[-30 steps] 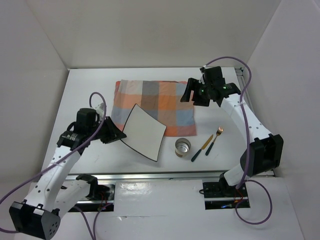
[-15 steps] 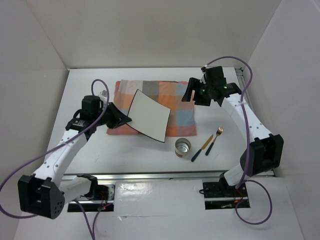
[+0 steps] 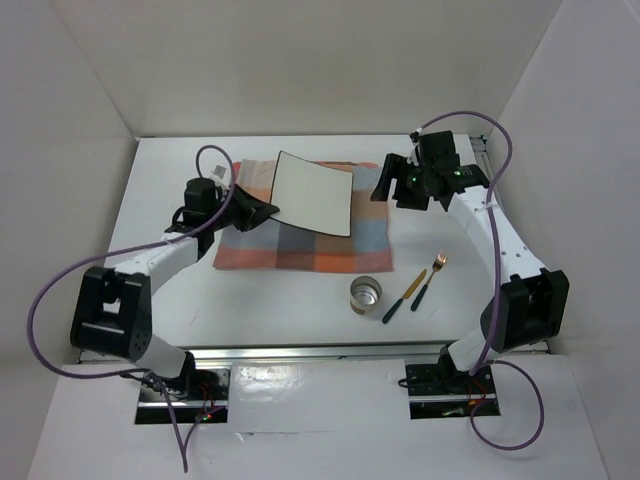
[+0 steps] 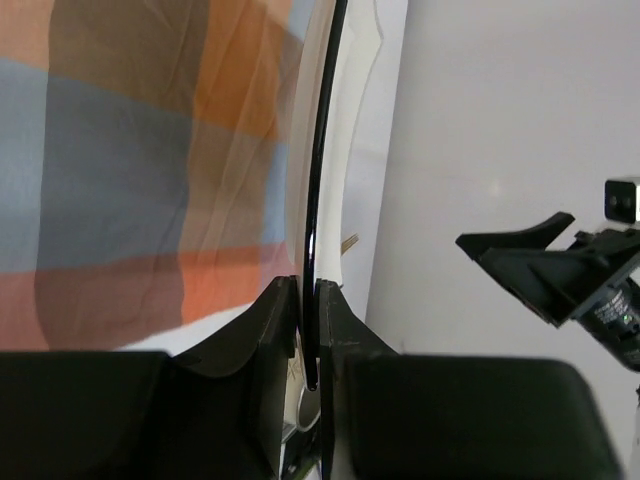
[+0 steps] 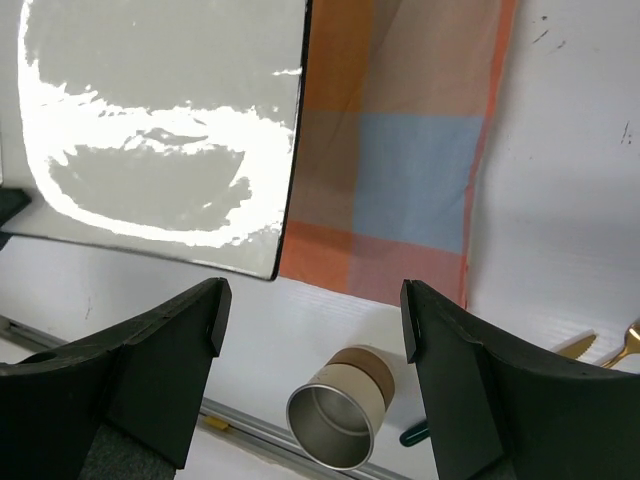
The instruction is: Set the dinner table for one person
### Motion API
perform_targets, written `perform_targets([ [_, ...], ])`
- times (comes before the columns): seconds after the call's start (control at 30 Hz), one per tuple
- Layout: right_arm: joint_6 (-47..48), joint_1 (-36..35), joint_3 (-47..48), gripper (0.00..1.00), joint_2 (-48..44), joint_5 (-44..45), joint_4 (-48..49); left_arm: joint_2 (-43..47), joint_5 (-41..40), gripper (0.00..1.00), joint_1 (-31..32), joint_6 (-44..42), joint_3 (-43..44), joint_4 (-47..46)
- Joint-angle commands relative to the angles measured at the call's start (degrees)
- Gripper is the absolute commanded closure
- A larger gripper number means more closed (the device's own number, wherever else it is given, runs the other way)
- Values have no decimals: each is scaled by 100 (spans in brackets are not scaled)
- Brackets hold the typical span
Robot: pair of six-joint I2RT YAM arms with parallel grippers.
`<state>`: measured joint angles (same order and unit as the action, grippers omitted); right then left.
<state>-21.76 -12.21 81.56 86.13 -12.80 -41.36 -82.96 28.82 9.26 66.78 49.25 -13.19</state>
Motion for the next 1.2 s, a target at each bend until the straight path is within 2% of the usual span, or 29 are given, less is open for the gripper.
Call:
perform_targets([
  [0.0, 146, 43, 317, 19, -237, 49, -73, -316, 669, 100, -20, 1045, -12, -2739],
  [0.03, 146, 95, 317, 19, -237, 49, -74, -439, 669, 100, -20, 1125, -73, -3133],
  [0.33, 146, 96, 430, 19, -184, 102, -126, -1520, 730, 100, -135, 1108, 199, -3541],
  [0.77, 93, 148, 378, 19, -131, 155, -126, -1979, 835, 100, -187, 1161, -205, -3989],
  [1.17, -13, 148, 273, 19, -184, 102, -126, -2084, 950, 100, -354, 793, -198, -3332],
])
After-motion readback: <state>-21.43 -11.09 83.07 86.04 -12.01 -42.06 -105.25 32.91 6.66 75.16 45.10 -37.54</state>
